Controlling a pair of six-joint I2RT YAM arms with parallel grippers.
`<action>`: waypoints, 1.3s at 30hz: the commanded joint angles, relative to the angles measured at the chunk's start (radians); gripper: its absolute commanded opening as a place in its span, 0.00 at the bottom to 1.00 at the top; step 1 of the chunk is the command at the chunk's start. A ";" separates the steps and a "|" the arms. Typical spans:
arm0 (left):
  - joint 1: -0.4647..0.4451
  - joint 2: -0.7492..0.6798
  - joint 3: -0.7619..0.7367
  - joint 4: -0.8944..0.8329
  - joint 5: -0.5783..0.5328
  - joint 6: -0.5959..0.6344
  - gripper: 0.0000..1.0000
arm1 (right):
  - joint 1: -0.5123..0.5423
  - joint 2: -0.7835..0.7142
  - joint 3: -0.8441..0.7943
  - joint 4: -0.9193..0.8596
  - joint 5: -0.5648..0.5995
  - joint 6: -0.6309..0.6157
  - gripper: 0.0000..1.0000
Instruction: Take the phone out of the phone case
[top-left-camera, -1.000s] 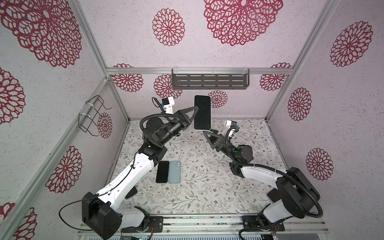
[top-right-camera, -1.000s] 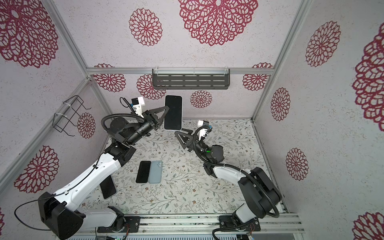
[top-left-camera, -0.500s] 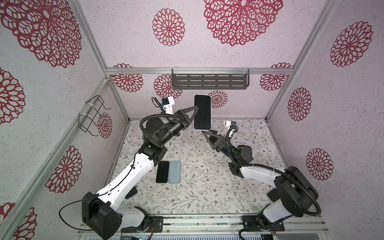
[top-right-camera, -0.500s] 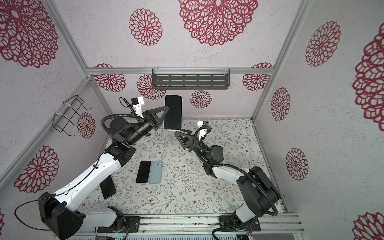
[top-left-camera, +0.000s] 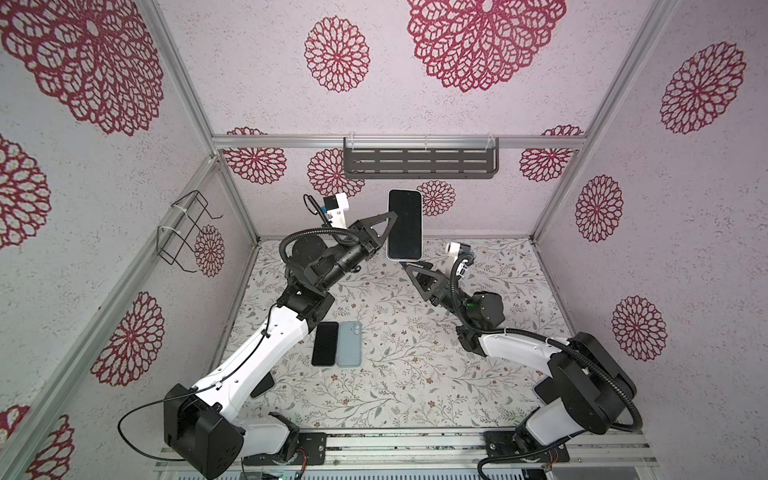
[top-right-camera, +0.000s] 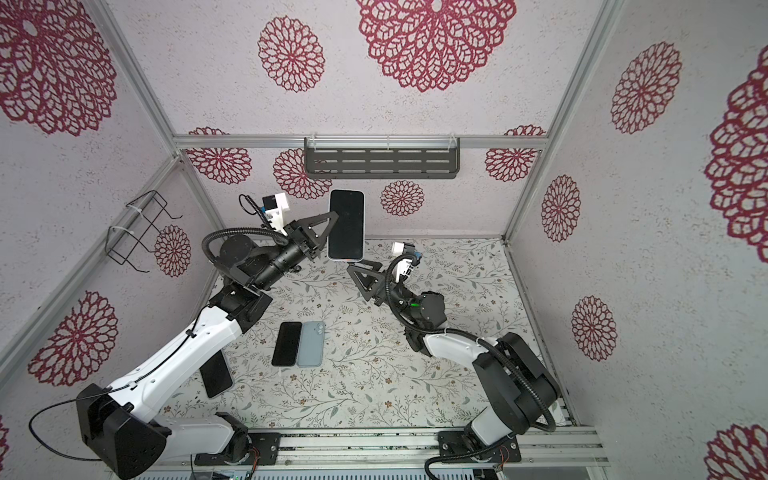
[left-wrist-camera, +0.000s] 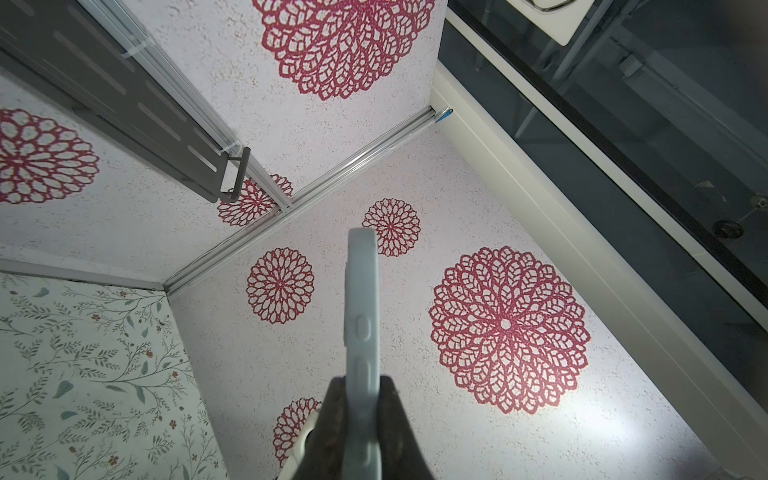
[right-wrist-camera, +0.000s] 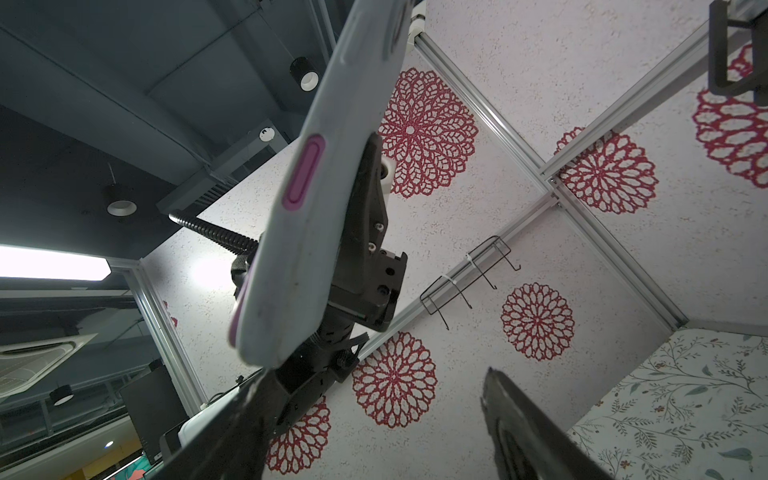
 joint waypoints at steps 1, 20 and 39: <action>0.002 -0.016 0.004 0.064 -0.008 0.003 0.00 | 0.009 -0.022 0.040 0.128 -0.018 0.015 0.81; 0.017 -0.027 -0.003 0.045 -0.024 0.015 0.00 | 0.010 -0.015 0.047 0.127 -0.016 0.036 0.81; 0.027 -0.018 -0.019 0.073 -0.017 0.005 0.00 | 0.018 -0.029 0.047 0.128 -0.014 0.042 0.81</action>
